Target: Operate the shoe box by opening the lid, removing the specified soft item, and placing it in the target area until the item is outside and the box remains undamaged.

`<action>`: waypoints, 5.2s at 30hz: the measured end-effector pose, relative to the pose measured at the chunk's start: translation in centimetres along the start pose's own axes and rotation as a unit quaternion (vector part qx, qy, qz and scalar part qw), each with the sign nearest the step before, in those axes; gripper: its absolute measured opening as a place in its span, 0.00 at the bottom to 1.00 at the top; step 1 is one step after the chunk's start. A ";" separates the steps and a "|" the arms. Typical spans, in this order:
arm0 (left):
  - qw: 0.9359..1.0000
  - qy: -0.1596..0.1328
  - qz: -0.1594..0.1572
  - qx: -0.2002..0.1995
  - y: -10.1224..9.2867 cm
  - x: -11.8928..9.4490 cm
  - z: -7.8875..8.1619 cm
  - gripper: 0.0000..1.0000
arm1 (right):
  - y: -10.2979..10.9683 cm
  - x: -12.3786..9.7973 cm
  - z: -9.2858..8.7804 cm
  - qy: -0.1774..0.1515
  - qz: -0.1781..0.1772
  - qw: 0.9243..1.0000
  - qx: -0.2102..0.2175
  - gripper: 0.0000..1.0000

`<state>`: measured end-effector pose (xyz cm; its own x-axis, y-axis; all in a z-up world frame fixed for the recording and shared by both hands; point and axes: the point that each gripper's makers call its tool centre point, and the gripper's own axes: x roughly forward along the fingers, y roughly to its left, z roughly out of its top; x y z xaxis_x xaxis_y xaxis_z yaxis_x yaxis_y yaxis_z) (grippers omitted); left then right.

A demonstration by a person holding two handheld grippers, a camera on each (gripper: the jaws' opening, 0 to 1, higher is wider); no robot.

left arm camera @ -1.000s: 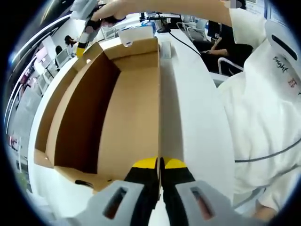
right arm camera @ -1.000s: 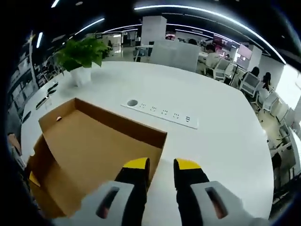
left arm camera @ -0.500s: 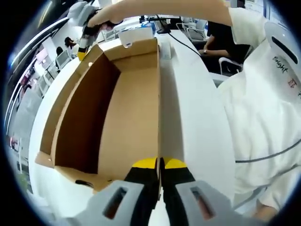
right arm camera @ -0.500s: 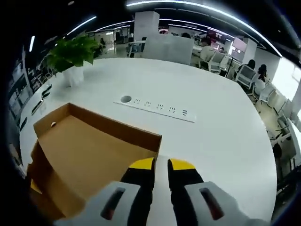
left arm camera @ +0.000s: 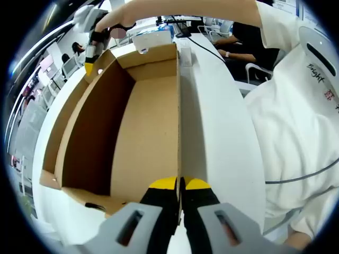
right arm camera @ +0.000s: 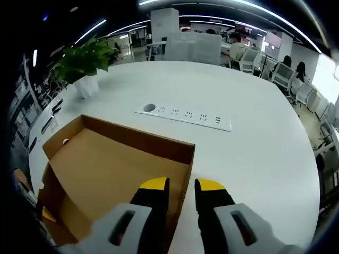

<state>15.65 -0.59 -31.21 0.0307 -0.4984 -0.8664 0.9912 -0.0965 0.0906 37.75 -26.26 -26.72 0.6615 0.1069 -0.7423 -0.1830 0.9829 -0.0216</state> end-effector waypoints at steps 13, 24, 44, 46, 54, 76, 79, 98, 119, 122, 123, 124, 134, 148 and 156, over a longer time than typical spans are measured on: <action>1.000 -0.002 0.000 0.001 -0.1 0.0 0.1 0.01 | 0.4 1.6 -2.0 0.037 -0.011 0.999 -0.019 0.11; 1.000 -0.001 0.000 0.003 -0.2 0.0 0.2 0.01 | -0.1 1.2 -1.0 -0.007 -0.020 0.999 0.025 0.03; 1.000 -0.015 0.007 -0.004 -0.3 -0.1 0.2 0.01 | 0.0 -4.7 3.2 -0.199 -0.066 0.978 -0.001 0.02; 1.000 -0.015 0.011 -0.004 -0.3 -0.1 0.2 0.02 | 0.1 -5.4 3.6 -0.215 -0.070 0.974 -0.015 0.02; 1.000 -0.016 0.016 -0.005 -0.2 -0.2 0.2 0.02 | 0.2 -7.7 4.1 -0.256 -0.080 0.963 -0.027 0.02; 0.998 -0.002 0.062 0.015 0.2 0.0 0.2 0.06 | 0.9 -13.0 2.8 -0.355 -0.039 0.934 0.005 0.00; 0.998 -0.005 0.065 0.015 0.4 0.0 0.2 0.07 | 1.3 -13.7 2.0 -0.367 -0.047 0.929 -0.006 0.00; 0.991 -0.020 0.126 0.028 2.0 -0.2 0.0 0.15 | 1.8 -15.3 -0.1 -0.383 -0.068 0.921 -0.018 0.00; 0.958 -0.187 0.219 0.015 3.7 -3.3 2.6 0.21 | 2.0 -15.1 -1.3 -0.404 -0.102 0.908 -0.035 0.00; 0.947 -0.231 0.225 -0.016 3.5 -3.7 3.1 0.22 | 2.2 -15.3 -1.6 -0.407 -0.105 0.907 -0.034 0.00; 0.944 -0.233 0.232 -0.020 3.7 -3.8 3.0 0.22 | 2.3 -15.4 -1.7 -0.407 -0.105 0.907 -0.036 0.00; 0.943 -0.236 0.235 -0.020 3.7 -3.8 3.0 0.23 | 2.4 -15.4 -1.7 -0.408 -0.105 0.906 -0.035 0.00; 0.901 -0.360 0.227 -0.083 3.5 -5.9 4.7 0.29 | 3.0 -15.2 -2.6 -0.411 -0.100 0.906 -0.036 0.00; 0.820 -0.474 0.228 -0.226 3.1 -11.1 4.2 0.76 | 2.8 -15.0 -2.7 -0.410 -0.117 0.903 -0.044 0.00; 0.813 -0.467 0.219 -0.271 3.2 -10.1 2.1 0.78 | 2.9 -14.9 -3.3 -0.403 -0.110 0.907 -0.041 0.00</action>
<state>18.27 2.35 -21.17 0.5354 -0.8438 -0.0366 0.8306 0.5338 -0.1585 24.94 -25.45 -17.89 0.9997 0.0168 0.0172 -0.0134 0.9827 -0.1849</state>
